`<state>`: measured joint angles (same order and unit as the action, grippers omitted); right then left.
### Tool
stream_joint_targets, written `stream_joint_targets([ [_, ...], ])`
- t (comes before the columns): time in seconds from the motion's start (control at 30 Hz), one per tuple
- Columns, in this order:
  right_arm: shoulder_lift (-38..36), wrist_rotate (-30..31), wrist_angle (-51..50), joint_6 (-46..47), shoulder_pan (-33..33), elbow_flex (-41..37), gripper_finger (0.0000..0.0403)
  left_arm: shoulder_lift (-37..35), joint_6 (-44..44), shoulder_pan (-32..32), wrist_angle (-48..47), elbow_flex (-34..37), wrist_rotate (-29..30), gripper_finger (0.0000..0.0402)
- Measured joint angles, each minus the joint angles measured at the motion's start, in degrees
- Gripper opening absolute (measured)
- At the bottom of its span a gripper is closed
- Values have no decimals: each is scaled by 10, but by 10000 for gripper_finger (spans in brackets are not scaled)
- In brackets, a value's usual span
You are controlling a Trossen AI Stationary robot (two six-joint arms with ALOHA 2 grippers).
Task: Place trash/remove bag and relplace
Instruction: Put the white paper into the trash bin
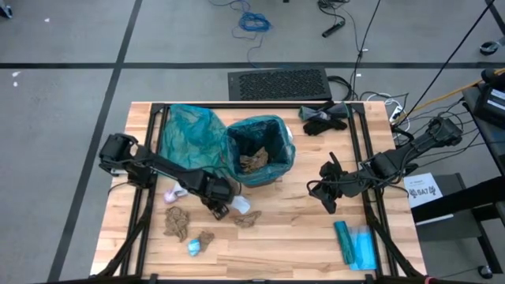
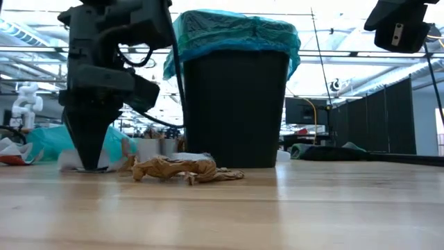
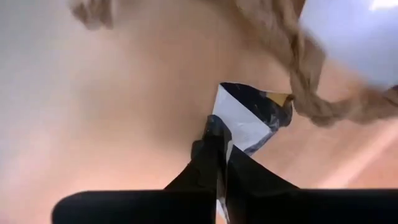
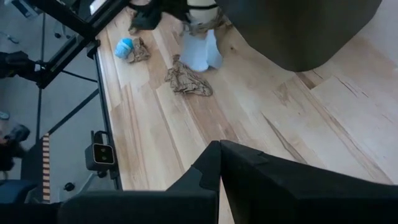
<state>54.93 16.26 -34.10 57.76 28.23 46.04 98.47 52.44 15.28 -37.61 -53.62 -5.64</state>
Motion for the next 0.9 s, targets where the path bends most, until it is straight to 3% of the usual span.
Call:
stream_joint_targets([
  [0.23, 1, 0, 0, -3, 0, 0, 0, -3, 36, 56, -44, -70, -22, 2],
  [0.53, 1, 1, 0, -4, 0, 0, 0, -78, 64, 108, -202, -199, 4, 1],
  [0.77, 1, 2, 0, -6, 0, 0, 0, -164, 67, 104, -222, -304, 186, 0],
  [0.9, 1, 2, 0, -6, 0, 0, 0, -197, -8, 90, -217, -353, 310, 0],
])
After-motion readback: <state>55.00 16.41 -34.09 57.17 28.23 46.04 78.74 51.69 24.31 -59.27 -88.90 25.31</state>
